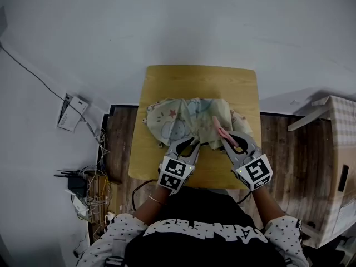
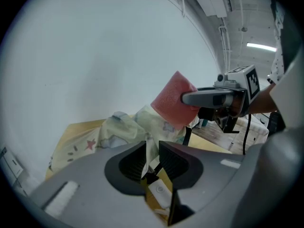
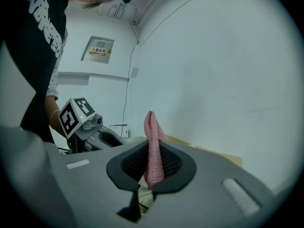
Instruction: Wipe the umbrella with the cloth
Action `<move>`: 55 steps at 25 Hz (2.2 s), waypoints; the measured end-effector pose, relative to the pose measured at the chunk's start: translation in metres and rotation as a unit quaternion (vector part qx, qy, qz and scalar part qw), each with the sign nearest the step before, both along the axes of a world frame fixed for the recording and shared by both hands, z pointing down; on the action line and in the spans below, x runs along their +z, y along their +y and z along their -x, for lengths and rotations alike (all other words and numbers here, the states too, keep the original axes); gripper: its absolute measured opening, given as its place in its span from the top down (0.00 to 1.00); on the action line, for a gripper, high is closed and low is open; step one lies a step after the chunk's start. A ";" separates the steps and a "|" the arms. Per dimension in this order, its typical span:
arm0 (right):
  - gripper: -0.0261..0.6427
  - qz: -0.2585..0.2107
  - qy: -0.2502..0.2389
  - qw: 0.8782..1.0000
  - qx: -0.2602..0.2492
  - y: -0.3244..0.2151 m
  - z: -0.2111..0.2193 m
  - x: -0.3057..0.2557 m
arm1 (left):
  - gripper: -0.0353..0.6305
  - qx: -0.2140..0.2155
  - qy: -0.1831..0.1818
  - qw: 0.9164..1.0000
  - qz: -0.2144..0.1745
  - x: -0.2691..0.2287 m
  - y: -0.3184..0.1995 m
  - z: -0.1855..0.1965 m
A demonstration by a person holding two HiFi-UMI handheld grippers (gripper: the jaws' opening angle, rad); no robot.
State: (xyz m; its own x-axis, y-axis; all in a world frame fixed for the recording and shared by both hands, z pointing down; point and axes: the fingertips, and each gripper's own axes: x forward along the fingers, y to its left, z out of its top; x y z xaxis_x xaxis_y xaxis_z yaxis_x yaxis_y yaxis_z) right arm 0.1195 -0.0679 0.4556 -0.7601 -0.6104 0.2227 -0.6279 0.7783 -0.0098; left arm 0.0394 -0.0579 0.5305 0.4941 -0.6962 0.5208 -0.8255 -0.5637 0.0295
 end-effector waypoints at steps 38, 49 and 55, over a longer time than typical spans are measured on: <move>0.91 -0.016 0.042 0.999 0.018 -0.008 0.190 -0.025 | 0.73 -0.029 0.037 0.997 0.066 0.039 -0.055 0.233; 0.91 0.013 0.046 0.995 0.090 -0.013 0.184 -0.003 | 0.71 0.043 0.043 0.992 0.114 0.072 -0.083 0.216; 0.91 0.011 0.049 0.995 0.090 -0.016 0.185 -0.004 | 0.93 0.059 0.041 0.992 0.101 0.067 -0.081 0.213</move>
State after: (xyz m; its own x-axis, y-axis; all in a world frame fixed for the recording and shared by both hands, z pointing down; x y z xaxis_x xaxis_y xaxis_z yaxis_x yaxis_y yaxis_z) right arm -0.0658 -0.0836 0.4512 -0.6126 -0.7290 0.3054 -0.7559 0.6533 0.0430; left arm -0.1739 -0.1385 0.5977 0.6126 -0.5167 0.5981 -0.7441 -0.6321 0.2160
